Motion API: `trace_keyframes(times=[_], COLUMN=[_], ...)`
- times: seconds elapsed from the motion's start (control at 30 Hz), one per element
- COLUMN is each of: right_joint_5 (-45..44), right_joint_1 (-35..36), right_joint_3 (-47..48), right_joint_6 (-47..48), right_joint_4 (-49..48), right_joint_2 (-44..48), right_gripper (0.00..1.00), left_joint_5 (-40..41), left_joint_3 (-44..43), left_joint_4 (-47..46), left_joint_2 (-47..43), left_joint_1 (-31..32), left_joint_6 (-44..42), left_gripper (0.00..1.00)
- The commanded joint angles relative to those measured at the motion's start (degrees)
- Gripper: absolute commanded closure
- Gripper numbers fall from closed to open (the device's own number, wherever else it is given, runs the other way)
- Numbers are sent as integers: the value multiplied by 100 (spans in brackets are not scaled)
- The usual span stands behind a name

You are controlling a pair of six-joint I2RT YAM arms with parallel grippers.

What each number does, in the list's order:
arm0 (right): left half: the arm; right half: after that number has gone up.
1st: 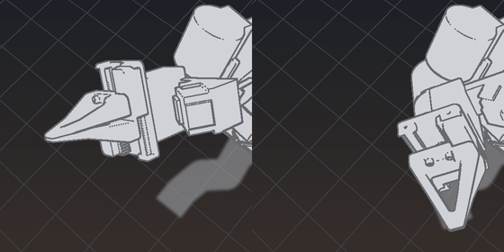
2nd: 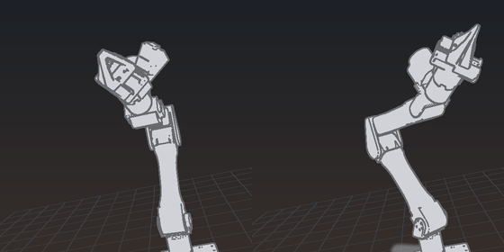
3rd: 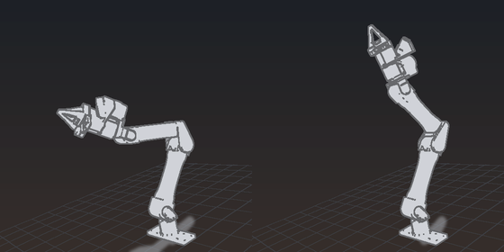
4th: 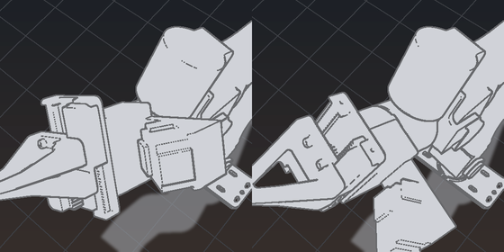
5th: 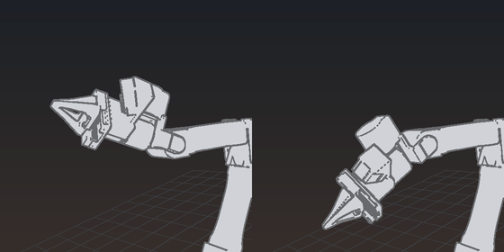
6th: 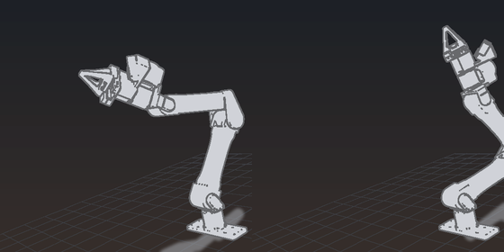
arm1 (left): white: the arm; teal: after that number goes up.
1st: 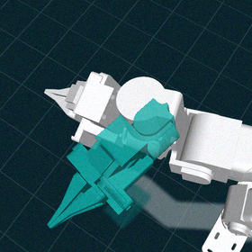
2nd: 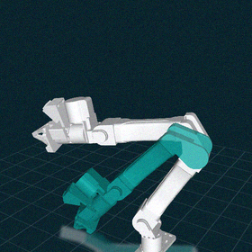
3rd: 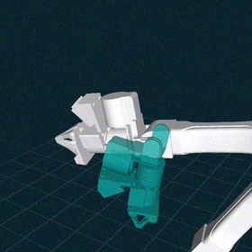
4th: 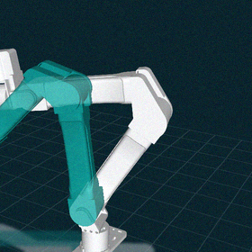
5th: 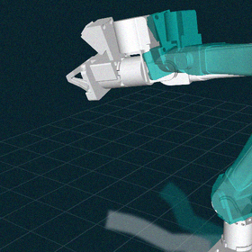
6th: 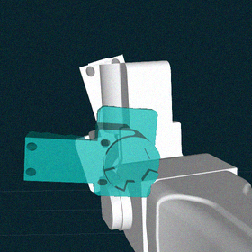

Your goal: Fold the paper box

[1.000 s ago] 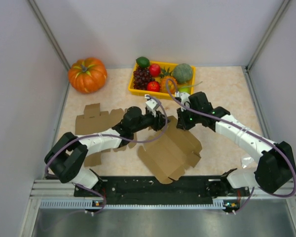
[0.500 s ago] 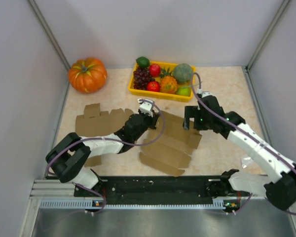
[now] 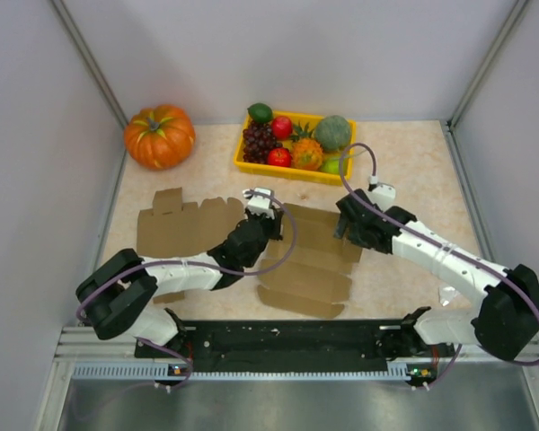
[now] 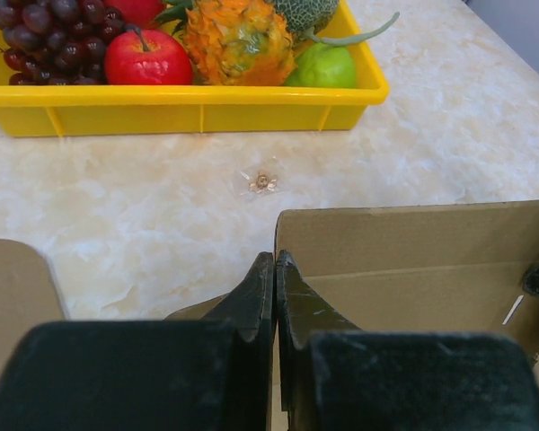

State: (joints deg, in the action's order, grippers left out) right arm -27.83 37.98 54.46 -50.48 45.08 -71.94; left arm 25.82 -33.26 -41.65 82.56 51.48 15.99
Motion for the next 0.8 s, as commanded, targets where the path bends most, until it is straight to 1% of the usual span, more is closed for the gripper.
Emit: trace_keyframes(times=[0.0,0.03,0.1,0.3,0.37,0.4,0.43,0.5,0.6,0.63,0.7,0.73,0.77], right_joint_5=[-802,-968,-987,-469,-451,-451,-425,-372,-82,101,339,488,516], right_joint_1=[122,122,122,122,96,70,35,-35,-36,-27,-36,-36,-36], right_joint_3=[-390,-444,-593,-1313,-1463,-1551,-1587,-1710,-1903,-1965,-2227,-2316,-2491], right_joint_6=[-498,-394,-279,143,283,415,520,844,1232,1294,1470,1479,1436], right_joint_4=[-210,-228,-228,-517,-693,-824,-938,-1324,-1782,-1888,-2143,-2309,-2354], right_joint_2=[-4,31,215,1138,1322,1410,1446,1481,1577,1639,1814,2024,2122], right_gripper=[9,13,16,27,37,44,56,68,93,100,100,100,100], left_joint_5=[195,204,239,397,284,196,125,-77,-427,-542,-980,-1070,-1140], left_joint_3=[126,144,196,337,416,460,573,671,899,1030,1180,1355,1444], left_joint_4=[-484,-511,-572,-923,-1055,-1247,-1345,-1512,-1898,-2126,-2434,-2662,-3064], left_joint_2=[-249,-250,-267,-171,-162,-170,-162,-197,-214,-206,-162,-127,-48], left_joint_1=[46,46,55,55,46,55,46,46,46,46,46,46,55], left_joint_6=[71,36,10,-157,-254,-280,-350,-377,-473,-552,-719,-816,-825], left_gripper=[100,100,100,100,100,100,100,100,100,100,100,100,100])
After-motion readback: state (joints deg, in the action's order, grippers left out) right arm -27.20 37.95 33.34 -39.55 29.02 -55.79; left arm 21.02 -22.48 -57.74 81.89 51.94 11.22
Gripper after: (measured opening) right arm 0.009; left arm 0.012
